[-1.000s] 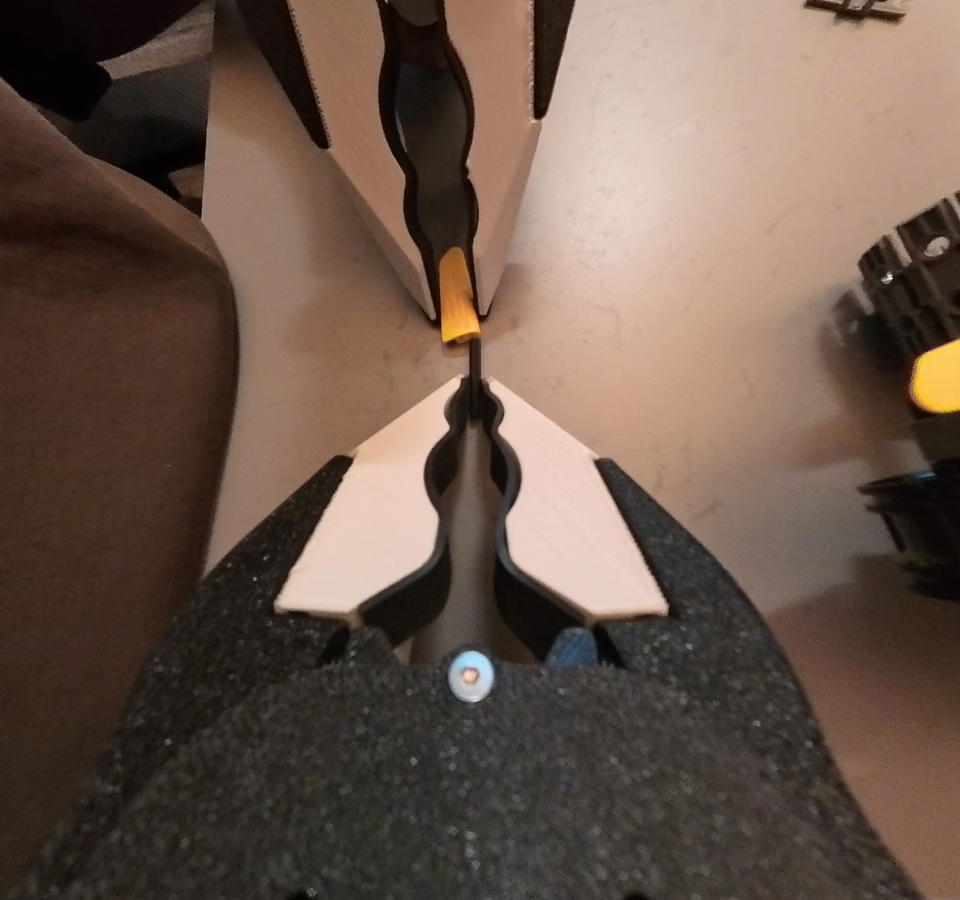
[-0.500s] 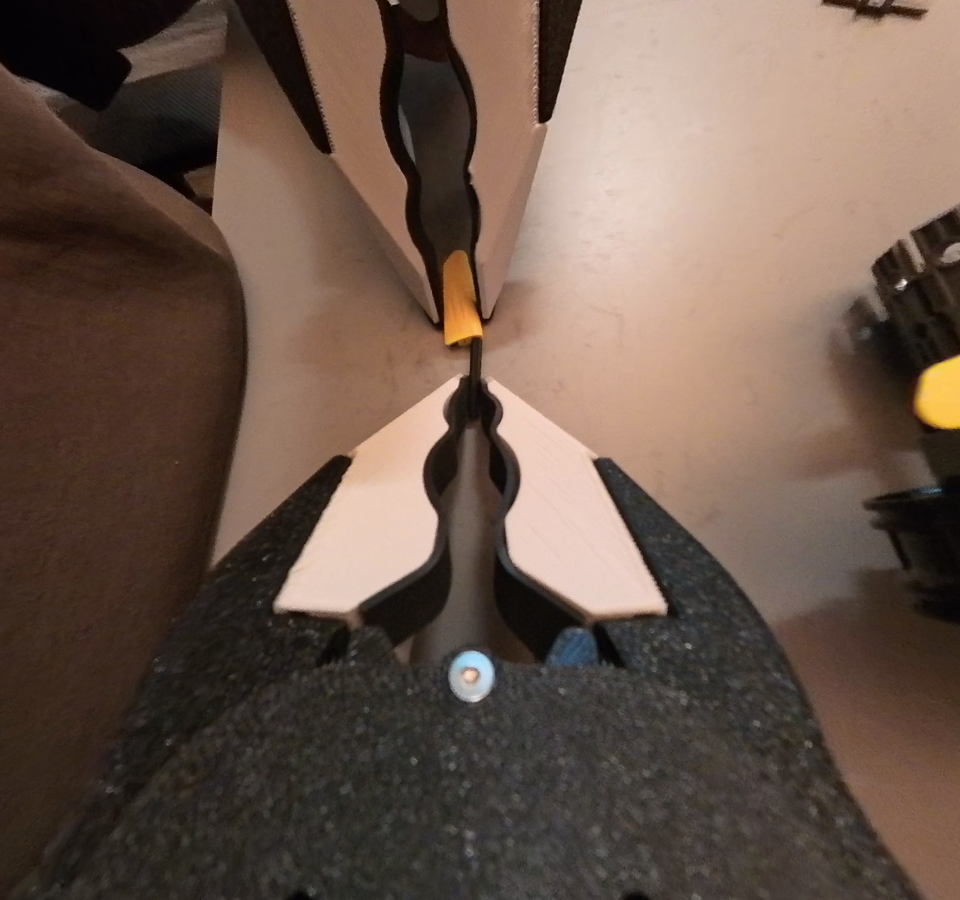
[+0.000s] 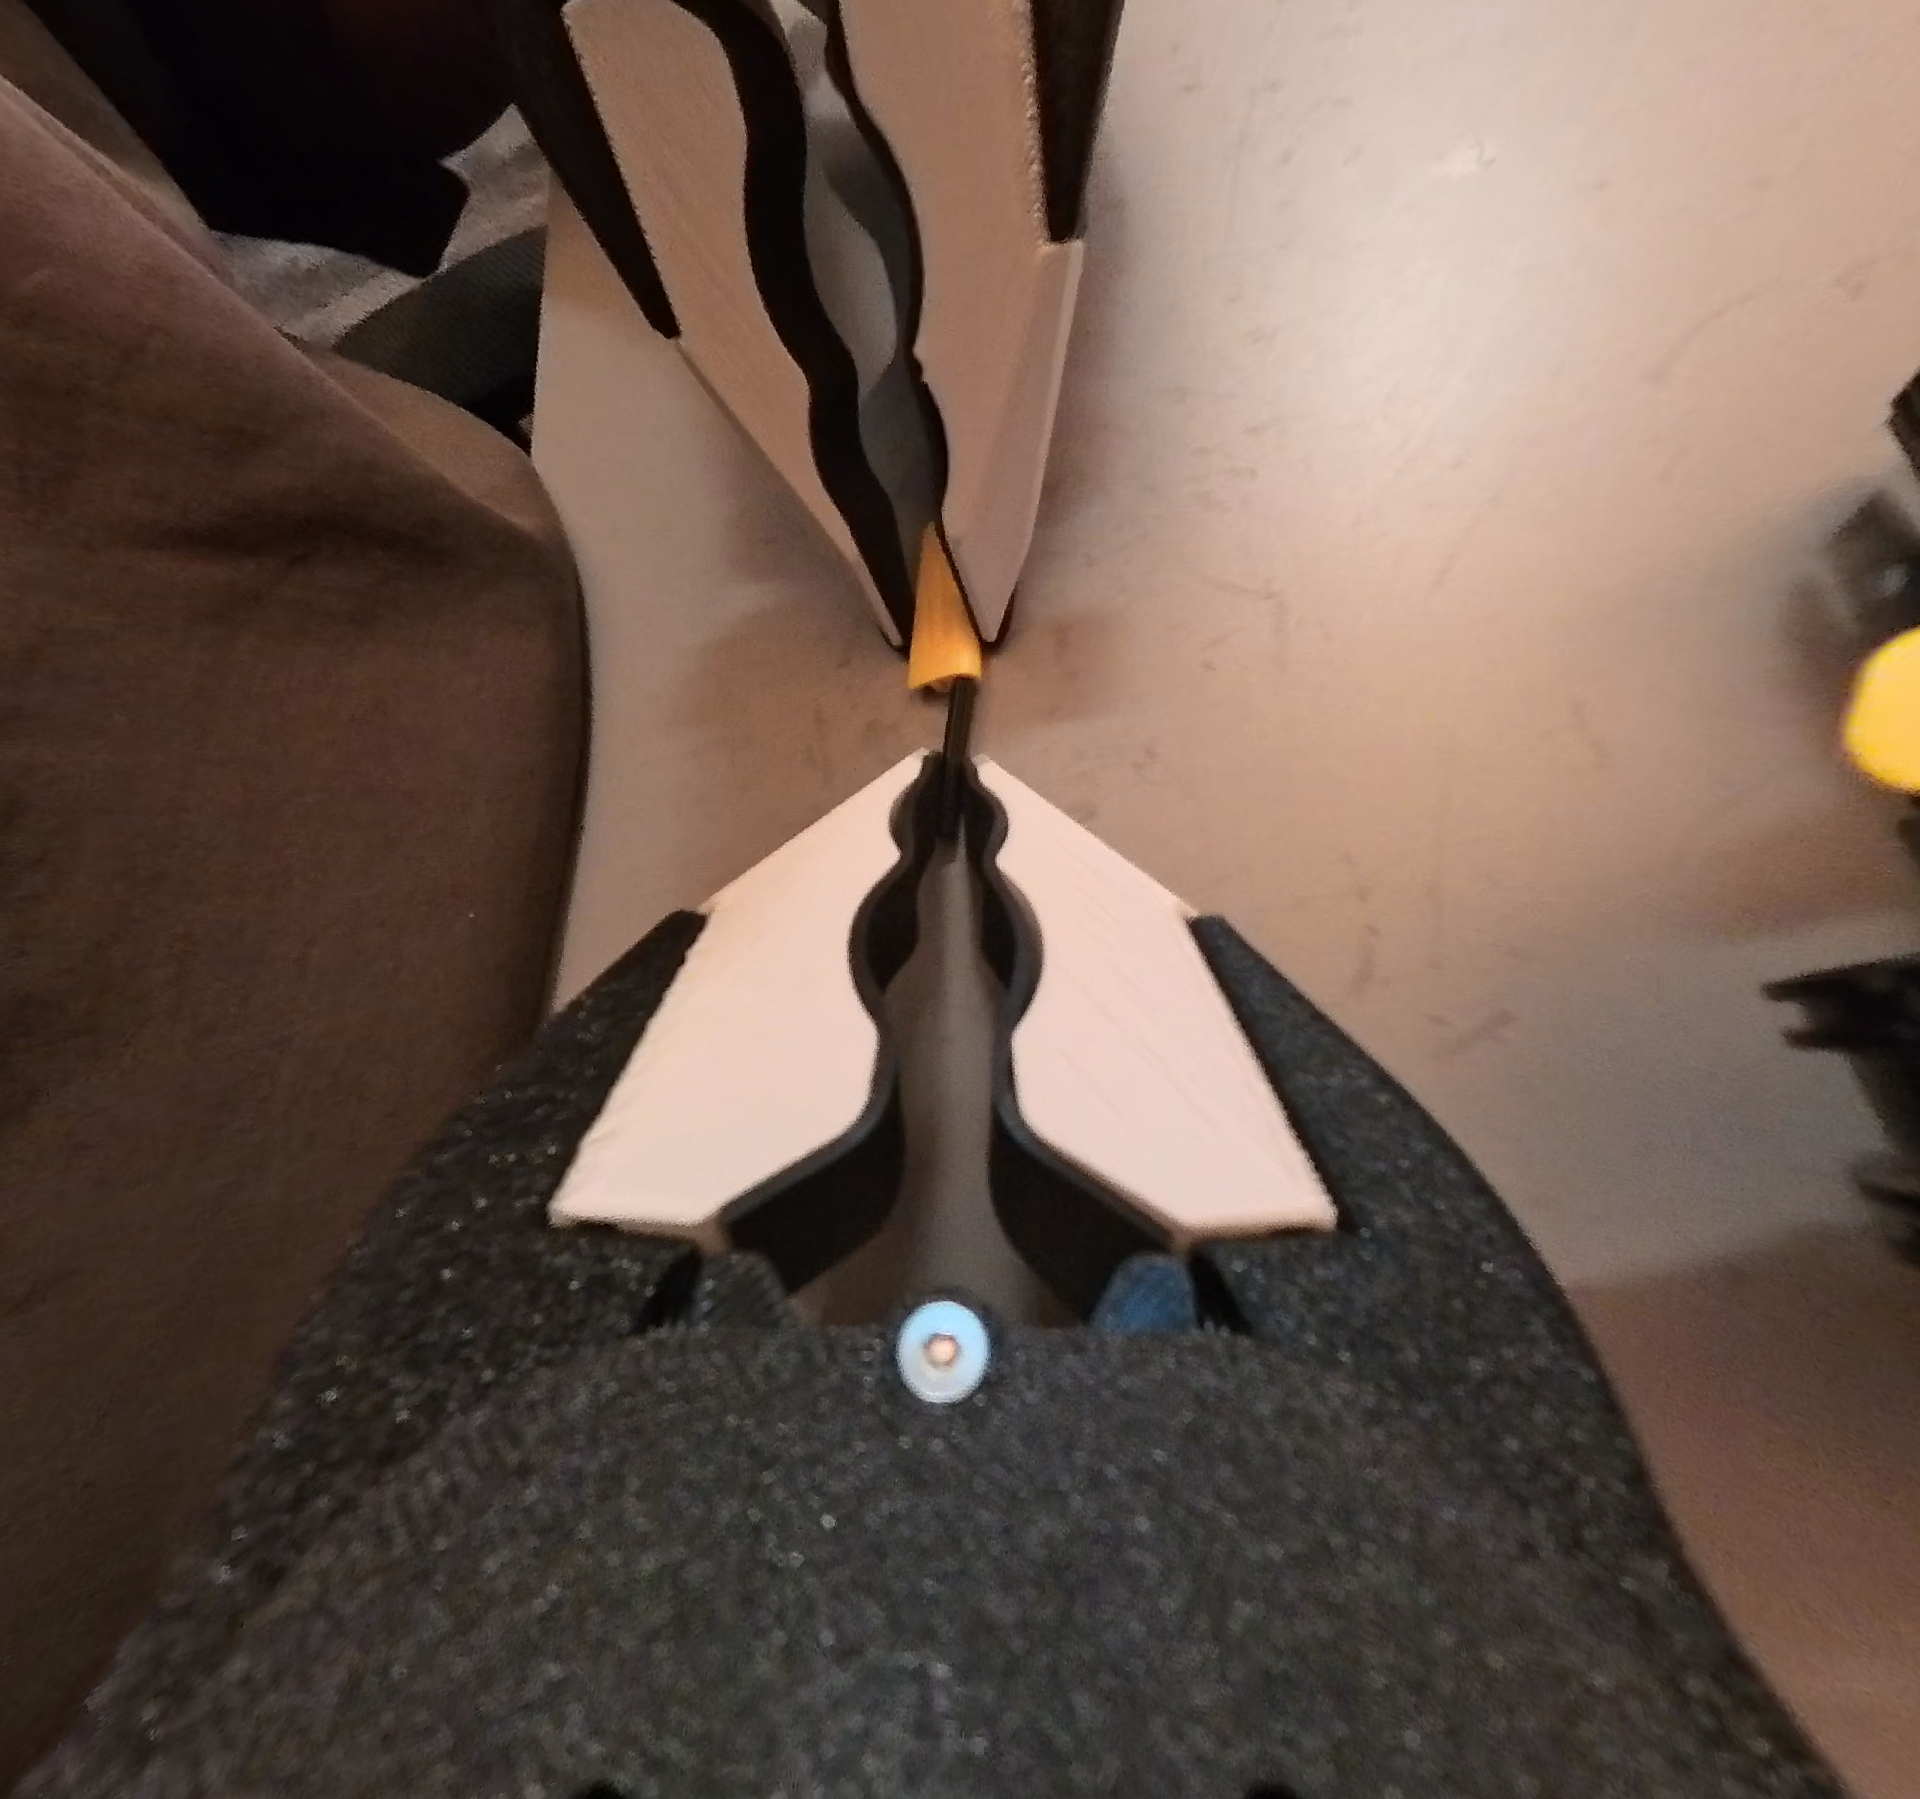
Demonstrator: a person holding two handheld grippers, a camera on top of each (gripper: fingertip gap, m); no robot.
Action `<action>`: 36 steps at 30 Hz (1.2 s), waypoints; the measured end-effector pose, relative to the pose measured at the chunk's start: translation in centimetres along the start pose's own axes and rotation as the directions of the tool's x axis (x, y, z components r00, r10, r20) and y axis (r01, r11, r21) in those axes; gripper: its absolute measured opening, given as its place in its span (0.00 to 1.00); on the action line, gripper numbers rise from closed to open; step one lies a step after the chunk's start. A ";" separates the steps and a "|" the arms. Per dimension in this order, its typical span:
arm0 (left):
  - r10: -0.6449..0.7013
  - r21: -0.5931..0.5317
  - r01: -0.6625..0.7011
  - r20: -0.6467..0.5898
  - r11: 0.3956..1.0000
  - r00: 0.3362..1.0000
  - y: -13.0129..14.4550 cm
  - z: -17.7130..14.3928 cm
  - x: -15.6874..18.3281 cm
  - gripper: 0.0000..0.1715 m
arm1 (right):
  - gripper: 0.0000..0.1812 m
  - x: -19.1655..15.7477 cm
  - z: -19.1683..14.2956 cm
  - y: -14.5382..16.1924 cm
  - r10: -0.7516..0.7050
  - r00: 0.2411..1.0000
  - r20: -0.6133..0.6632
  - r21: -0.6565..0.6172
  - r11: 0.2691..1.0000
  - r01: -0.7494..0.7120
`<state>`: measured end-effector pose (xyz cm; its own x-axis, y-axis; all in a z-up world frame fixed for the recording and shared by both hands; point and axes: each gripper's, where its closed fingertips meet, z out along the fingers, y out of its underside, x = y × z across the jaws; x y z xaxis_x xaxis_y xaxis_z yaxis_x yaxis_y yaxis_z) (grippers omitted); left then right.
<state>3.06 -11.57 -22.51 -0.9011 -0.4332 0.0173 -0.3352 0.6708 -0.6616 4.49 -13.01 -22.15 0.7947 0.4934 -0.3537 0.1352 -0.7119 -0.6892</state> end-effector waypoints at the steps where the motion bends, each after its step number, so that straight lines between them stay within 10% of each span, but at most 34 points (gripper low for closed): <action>1: 0.009 -0.001 -0.009 -0.002 1.000 1.000 0.0 0.0 0.0 0.06 | 0.01 -0.1 0.0 0.0 0.014 1.000 0.013 0.001 1.000 -0.014; 25: 0.081 0.042 -0.078 -0.069 0.996 0.994 -0.3 0.2 0.4 0.06 | 0.01 -0.5 0.2 0.0 0.073 0.994 0.078 -0.008 0.997 -0.073; 36: 0.054 0.048 -0.051 -0.052 0.998 0.997 -0.3 0.2 0.4 0.06 | 0.12 0.2 -1.5 -0.5 -0.039 0.981 -0.191 0.097 0.994 0.058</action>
<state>2.88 -12.09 -22.46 -0.9311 -0.3642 0.0209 -0.2749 0.6628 -0.6965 5.45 -13.31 -20.97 0.8873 0.4158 -0.1992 0.1231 -0.6300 -0.7667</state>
